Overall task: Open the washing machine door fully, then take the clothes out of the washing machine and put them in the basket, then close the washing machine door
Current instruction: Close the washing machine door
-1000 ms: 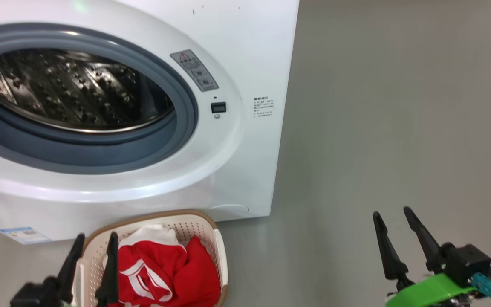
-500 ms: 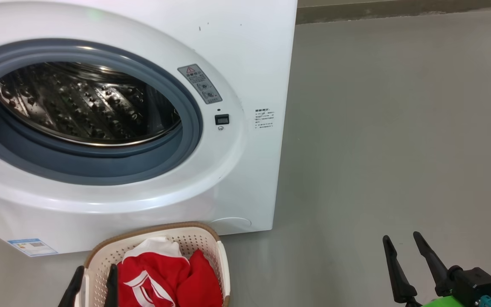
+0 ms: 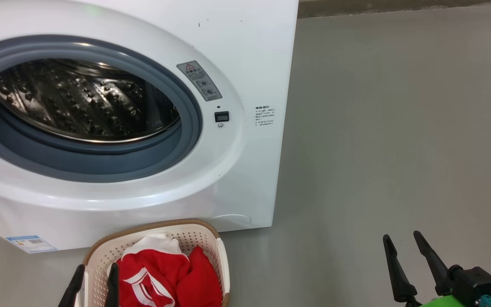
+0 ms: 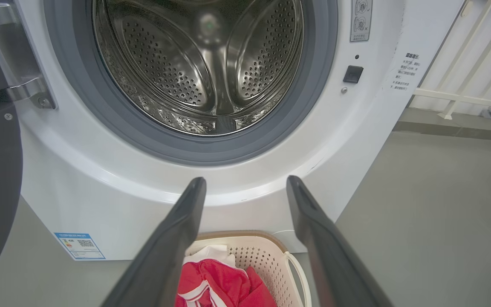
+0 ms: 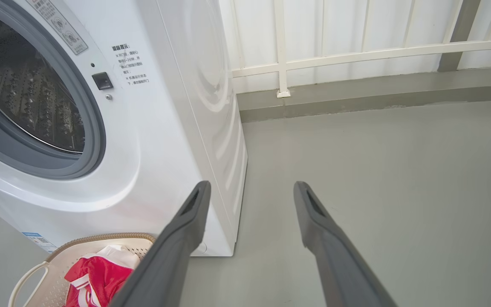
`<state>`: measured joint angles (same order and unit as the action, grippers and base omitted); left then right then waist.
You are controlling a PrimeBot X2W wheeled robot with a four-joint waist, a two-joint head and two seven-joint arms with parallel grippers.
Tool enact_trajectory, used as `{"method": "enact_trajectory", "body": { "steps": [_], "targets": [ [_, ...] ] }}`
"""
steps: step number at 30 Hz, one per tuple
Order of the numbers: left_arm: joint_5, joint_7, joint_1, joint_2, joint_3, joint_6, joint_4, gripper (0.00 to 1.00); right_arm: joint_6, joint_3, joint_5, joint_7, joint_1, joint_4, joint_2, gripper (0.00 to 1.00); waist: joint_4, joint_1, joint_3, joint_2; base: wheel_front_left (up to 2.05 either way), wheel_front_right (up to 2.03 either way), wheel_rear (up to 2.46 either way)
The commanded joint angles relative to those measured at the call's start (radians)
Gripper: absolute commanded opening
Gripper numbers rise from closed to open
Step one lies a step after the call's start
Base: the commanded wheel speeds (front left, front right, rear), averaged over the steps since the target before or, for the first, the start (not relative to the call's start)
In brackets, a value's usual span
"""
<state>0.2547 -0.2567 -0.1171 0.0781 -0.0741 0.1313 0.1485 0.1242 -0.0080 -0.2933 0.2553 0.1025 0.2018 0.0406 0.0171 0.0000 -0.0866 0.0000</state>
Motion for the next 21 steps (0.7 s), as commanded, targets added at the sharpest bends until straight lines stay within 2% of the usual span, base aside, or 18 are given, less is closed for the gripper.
{"method": "enact_trajectory", "body": {
  "steps": [1,9,21],
  "targets": [
    [-0.011,-0.005,0.035,0.004,-0.037,-0.001,-0.028,1.0,0.007,0.022,0.006,0.006,-0.021,-0.026,0.01,1.0,-0.001,0.0,-0.001,0.0,-0.08,0.08,0.0],
    [0.003,-0.005,0.035,0.011,-0.02,-0.001,-0.032,1.0,0.007,0.022,0.004,0.006,-0.021,-0.026,0.01,1.0,-0.004,0.0,-0.004,0.0,-0.67,0.67,0.0],
    [0.014,-0.005,0.04,0.013,-0.013,-0.001,-0.037,1.0,0.007,0.019,0.003,0.006,-0.026,-0.03,0.01,1.0,-0.014,0.0,-0.017,0.0,-1.43,1.43,0.0]
  ]
}}
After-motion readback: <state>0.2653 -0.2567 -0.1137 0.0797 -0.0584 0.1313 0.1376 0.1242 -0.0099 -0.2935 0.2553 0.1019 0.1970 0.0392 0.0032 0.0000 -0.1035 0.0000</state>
